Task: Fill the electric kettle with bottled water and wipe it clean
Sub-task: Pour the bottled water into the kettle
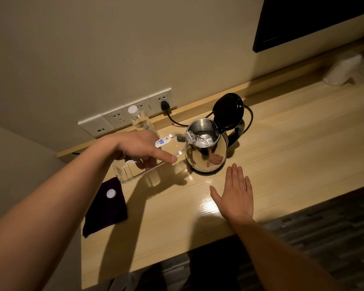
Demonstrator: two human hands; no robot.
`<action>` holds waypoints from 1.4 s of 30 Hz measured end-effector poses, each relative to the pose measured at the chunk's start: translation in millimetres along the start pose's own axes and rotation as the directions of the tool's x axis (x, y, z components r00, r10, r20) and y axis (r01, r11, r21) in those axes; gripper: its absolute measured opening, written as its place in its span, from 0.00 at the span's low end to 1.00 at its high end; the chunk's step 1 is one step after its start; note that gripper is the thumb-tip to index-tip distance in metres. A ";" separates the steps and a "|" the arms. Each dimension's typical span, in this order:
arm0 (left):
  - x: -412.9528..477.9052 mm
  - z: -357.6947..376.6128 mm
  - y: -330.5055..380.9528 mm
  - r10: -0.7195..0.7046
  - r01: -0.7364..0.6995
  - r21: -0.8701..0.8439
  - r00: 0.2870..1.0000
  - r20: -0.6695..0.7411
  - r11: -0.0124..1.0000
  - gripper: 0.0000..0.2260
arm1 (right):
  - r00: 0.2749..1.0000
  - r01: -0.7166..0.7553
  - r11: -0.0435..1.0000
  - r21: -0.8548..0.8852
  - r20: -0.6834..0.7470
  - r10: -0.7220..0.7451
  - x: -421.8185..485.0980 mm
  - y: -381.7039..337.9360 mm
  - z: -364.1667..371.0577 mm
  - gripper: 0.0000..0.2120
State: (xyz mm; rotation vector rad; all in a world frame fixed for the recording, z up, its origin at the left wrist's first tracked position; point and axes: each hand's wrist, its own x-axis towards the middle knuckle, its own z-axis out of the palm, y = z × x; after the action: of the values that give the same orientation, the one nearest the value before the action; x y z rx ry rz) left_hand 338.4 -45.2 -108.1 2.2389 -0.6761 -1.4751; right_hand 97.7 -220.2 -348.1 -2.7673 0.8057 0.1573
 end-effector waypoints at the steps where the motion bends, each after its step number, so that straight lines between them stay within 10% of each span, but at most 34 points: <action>1: 0.2 -0.1 -0.1 -0.001 0.001 0.003 1.000 0.006 1.000 0.26 | 1.000 0.001 1.000 0.003 0.003 -0.001 0.2 0.1 0.0 0.44; 10: 6.7 -1.7 -3.5 -0.077 0.077 0.088 0.997 0.001 0.993 0.45 | 1.000 0.002 1.000 0.014 0.005 -0.002 -0.4 0.6 -1.1 0.44; 42: 6.4 -17.5 29.7 -0.191 0.178 0.170 0.980 0.059 0.969 0.51 | 1.000 0.003 1.000 0.022 0.010 -0.003 -0.2 -0.6 -4.2 0.44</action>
State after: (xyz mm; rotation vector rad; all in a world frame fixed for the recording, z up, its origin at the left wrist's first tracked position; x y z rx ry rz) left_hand 351.2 -72.4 -89.9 2.4385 -0.6478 -1.6535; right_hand 98.0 -220.7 -343.9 -2.7447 0.7954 0.1611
